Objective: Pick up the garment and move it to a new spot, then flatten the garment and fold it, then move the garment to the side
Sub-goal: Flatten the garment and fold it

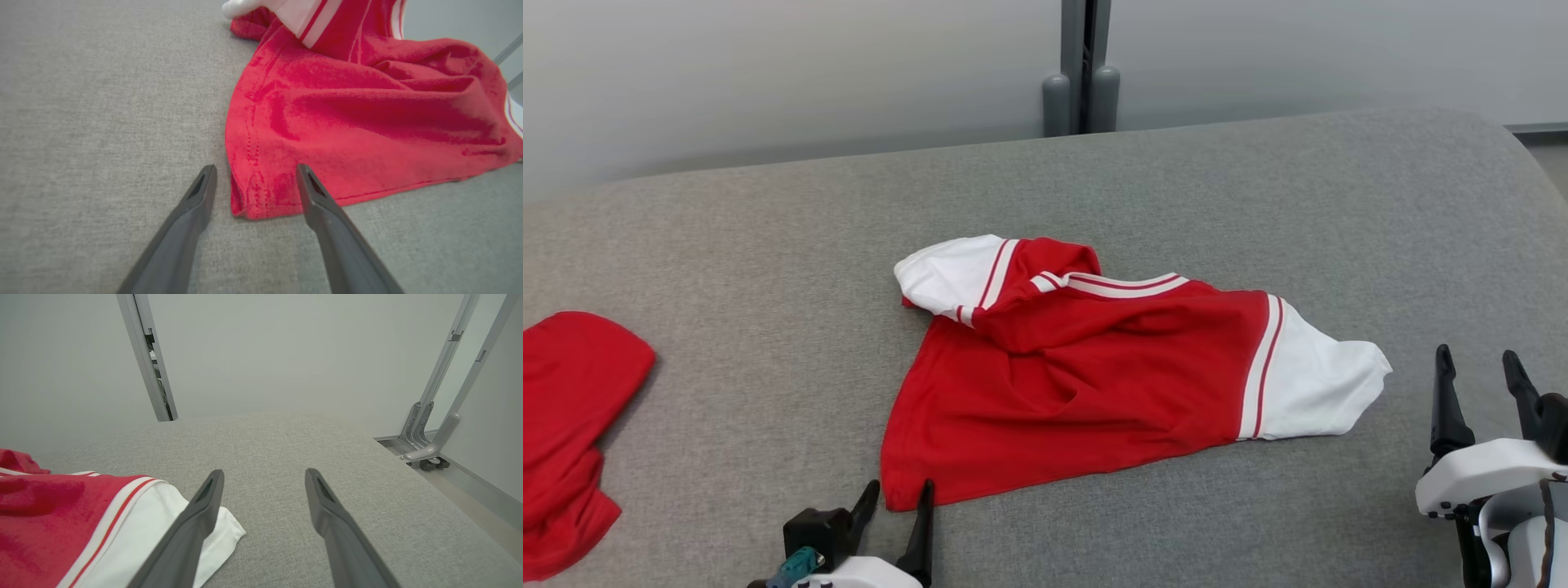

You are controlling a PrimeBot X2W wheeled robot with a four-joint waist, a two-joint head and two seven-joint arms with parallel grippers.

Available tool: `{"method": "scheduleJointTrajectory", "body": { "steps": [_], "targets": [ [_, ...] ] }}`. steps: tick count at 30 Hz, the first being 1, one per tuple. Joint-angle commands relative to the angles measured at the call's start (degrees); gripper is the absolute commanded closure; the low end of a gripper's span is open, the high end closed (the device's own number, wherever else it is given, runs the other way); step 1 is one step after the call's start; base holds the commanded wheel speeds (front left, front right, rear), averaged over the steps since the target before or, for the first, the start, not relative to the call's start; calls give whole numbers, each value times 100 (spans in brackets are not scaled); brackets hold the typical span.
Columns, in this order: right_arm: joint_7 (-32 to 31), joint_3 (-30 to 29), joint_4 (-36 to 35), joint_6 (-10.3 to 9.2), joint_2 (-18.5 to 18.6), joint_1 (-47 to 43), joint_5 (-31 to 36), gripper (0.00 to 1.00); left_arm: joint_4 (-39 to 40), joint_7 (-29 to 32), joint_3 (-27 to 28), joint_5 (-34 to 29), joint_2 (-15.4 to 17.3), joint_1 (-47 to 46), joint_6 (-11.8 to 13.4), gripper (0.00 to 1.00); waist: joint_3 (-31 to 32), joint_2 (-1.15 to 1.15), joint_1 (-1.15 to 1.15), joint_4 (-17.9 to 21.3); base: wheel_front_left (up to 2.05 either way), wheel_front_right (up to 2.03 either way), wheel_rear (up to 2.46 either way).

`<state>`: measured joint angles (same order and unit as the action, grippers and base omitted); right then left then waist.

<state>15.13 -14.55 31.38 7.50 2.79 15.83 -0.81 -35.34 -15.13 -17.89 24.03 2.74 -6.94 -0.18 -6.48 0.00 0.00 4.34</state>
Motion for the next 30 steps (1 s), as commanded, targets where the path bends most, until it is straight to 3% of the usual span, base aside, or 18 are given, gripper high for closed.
{"method": "scheduleJointTrajectory", "body": {
  "steps": [1, 2, 3, 4, 11, 16, 21, 24, 25, 26, 27, 30],
  "targets": [
    [3, -40, -40, -1, 27, -37, 55, 0, -89, -2, -18, 8, 29, -94, 22, 0, -61, 0, 0, 76, 0, 0, 0],
    [3, -69, -40, -1, 27, -54, 57, 0, -162, -1, -29, 52, 30, -118, 6, 33, -74, 0, 0, 98, 0, 0, 0],
    [3, -84, -29, -1, 27, -70, 46, 0, -246, 3, -59, 67, 29, -134, -49, 92, -84, 0, 0, 111, 0, 0, 0],
    [3, -77, -18, -1, 27, -81, 32, 0, -334, 7, -75, 80, 26, -135, -76, 100, -92, 0, 0, 122, 0, 0, 0],
    [3, 71, 83, -1, 28, -70, -123, 0, -406, 4, 212, 54, 48, -238, 14, 100, -108, 0, 0, 51, 0, 0, 0],
    [3, 316, 131, -1, 30, -8, -234, 0, -225, -2, 789, -211, 28, -209, 122, 100, -63, 0, 0, -71, 0, 0, 0],
    [3, 555, 185, -1, 30, -1, -327, 0, -210, -2, 1146, -471, 32, -141, 38, 100, 36, 0, 0, -149, 0, 0, 0],
    [3, 812, 150, -1, 31, -137, -391, 0, -172, -2, 1501, -662, 32, -39, 150, 100, 213, 0, 0, -200, 0, 0, 0],
    [3, 839, 97, -1, 35, -165, -513, 0, -122, -2, 1579, -712, 32, -9, 186, 65, 267, 0, 0, -216, 0, 0, 0],
    [3, 907, 51, -1, 35, -203, -553, 0, -72, -2, 1647, -752, 34, 35, 204, 12, 321, 0, 0, -228, 0, 0, 0],
    [3, 1004, 24, -1, 27, -258, -592, 0, -37, -2, 1678, -808, 29, 93, 219, 0, 378, 0, 0, -234, 0, 0, 0],
    [3, 1229, -115, -1, 33, -375, -686, 0, 64, -2, 1737, -895, 31, 253, 264, 0, 528, 0, 0, -246, 0, 0, 0]
  ]
}}
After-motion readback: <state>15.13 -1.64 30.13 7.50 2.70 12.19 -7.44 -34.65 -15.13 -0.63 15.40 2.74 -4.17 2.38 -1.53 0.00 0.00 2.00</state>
